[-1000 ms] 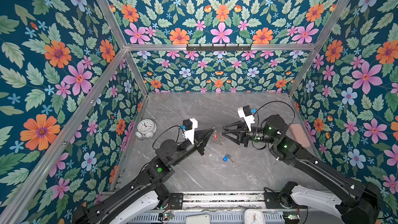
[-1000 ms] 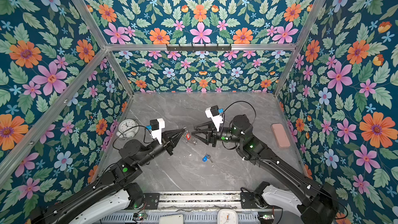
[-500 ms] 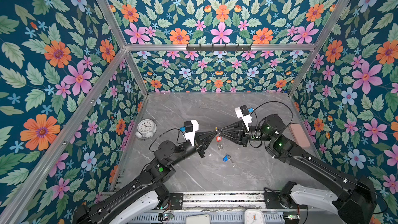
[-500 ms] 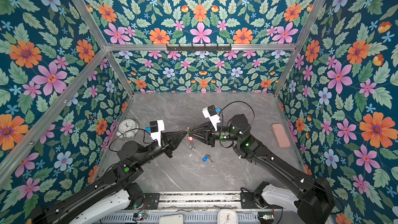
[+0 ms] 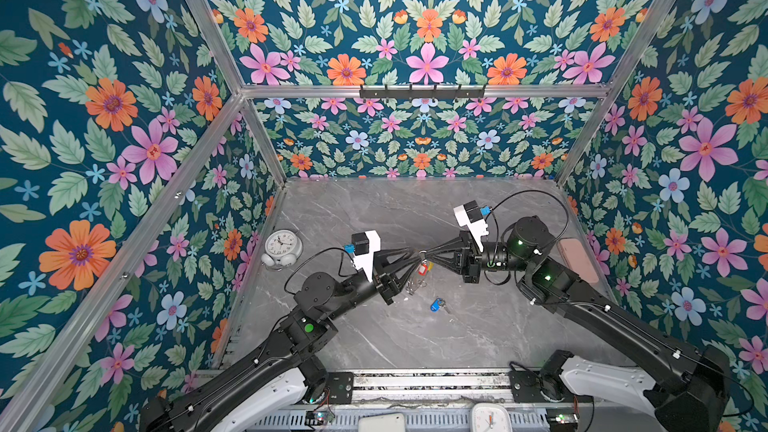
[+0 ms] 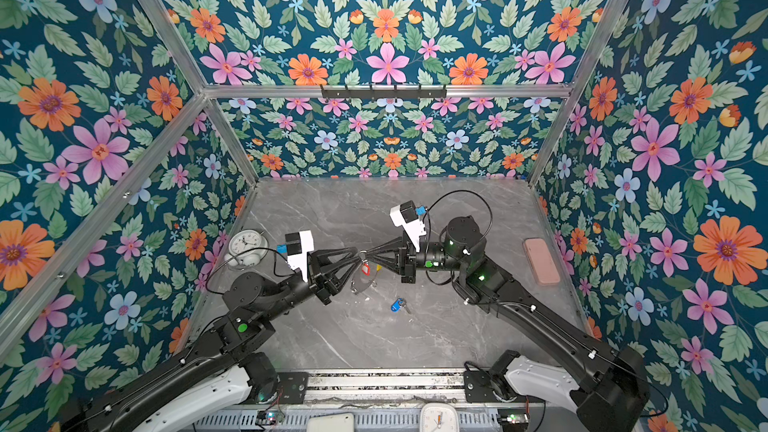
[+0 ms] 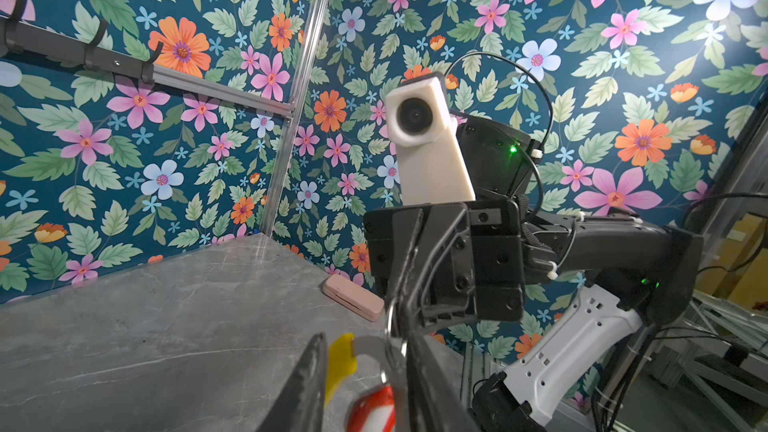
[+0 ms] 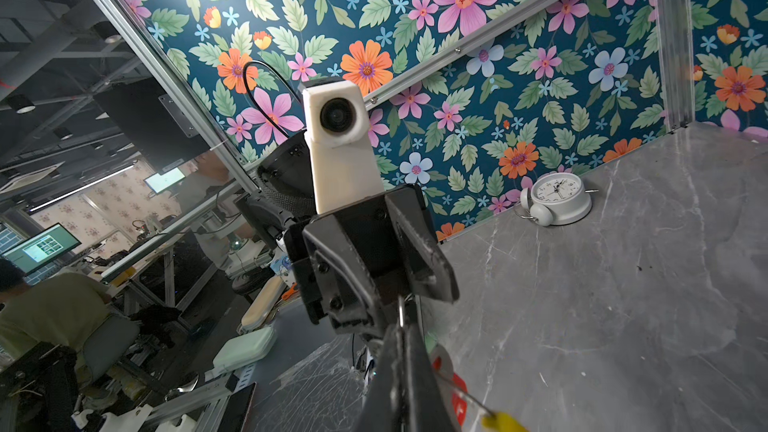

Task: Remove the keys from the keyring

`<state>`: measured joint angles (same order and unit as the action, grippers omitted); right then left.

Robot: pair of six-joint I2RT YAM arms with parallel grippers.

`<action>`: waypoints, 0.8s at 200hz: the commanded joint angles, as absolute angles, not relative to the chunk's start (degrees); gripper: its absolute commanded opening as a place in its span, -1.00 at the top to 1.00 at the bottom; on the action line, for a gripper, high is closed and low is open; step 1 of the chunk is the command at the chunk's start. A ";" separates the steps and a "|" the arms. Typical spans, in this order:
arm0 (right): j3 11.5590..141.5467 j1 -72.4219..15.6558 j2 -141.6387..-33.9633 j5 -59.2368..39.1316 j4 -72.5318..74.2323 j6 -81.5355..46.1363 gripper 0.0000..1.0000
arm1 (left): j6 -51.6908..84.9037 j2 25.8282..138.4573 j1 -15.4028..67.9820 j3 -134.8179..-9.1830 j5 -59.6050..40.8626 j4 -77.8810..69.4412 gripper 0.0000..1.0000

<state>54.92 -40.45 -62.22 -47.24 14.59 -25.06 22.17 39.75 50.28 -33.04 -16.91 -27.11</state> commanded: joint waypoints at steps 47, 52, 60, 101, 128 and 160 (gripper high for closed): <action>68.46 -41.22 -64.16 -41.04 -23.25 -8.36 1.00 | 21.18 39.99 49.87 -40.24 -23.16 -11.35 0.29; 69.63 -41.86 -64.50 -39.36 -25.90 -6.88 1.00 | 21.24 40.66 49.79 -40.90 -24.25 -10.33 0.28; 71.54 -42.98 -65.21 -37.19 -29.58 -4.82 1.00 | 20.98 41.80 49.80 -42.04 -25.46 -8.59 0.27; 78.67 -47.83 -69.23 -29.66 -40.33 1.09 1.00 | 19.78 44.85 49.24 -46.02 -28.93 -2.55 0.35; 80.20 -48.03 -69.64 -28.49 -41.82 2.22 1.00 | 19.08 45.44 48.56 -47.77 -31.06 0.88 0.43; 80.68 -48.05 -69.43 -28.08 -42.07 2.81 1.00 | 19.27 45.00 46.41 -47.45 -35.14 2.09 0.40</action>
<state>80.03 -47.97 -69.60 -29.50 -40.69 0.91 19.75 45.25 47.72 -47.40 -30.35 0.49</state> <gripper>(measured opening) 0.051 0.291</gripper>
